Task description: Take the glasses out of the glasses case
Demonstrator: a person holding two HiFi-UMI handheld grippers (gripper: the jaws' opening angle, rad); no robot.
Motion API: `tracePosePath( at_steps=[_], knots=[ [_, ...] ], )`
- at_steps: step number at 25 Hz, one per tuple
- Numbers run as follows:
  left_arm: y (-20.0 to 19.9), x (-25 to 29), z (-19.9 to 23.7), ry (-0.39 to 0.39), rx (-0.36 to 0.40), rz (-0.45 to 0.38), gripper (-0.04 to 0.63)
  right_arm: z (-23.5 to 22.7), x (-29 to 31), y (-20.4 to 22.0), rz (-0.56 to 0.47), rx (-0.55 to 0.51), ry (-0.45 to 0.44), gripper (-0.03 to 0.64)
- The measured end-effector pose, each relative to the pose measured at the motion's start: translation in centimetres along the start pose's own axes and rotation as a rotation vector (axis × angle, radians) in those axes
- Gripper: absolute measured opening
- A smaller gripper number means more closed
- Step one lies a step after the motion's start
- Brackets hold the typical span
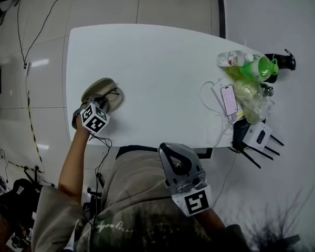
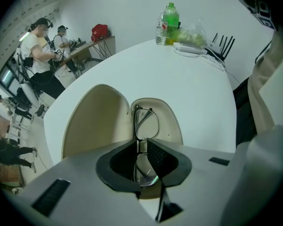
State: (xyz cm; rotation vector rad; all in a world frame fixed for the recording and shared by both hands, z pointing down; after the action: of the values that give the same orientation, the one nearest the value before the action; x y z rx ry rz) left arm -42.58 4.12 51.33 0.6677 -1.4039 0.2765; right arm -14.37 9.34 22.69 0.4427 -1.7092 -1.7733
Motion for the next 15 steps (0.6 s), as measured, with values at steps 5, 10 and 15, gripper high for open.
tracePosePath(
  at_steps=[5,10,15],
  knots=[
    [-0.05,-0.3,0.34,0.003,0.001,0.016,0.043,-0.26,-0.5,0.15,0.004,0.004,0.015,0.012],
    [-0.08,-0.25,0.42,-0.015,0.008,0.019,0.038,0.04,-0.76,0.7,-0.002,0.014,-0.003,0.012],
    [-0.05,-0.27,-0.07,-0.044,0.032,0.03,0.037,0.17,-0.11,0.97,-0.025,0.006,-0.028,0.012]
  ],
)
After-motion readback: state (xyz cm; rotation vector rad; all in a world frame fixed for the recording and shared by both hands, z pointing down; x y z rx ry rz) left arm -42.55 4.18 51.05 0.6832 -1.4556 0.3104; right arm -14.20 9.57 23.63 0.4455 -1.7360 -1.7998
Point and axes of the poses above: the fingertips, and each gripper's own axes: x forward along the fingers, z to its left, y out of its underside, the point moved 8 cm from there along -x, backward along the fingers, and after that the axes turned 14 degrees about -x, right-handed, at the moved point
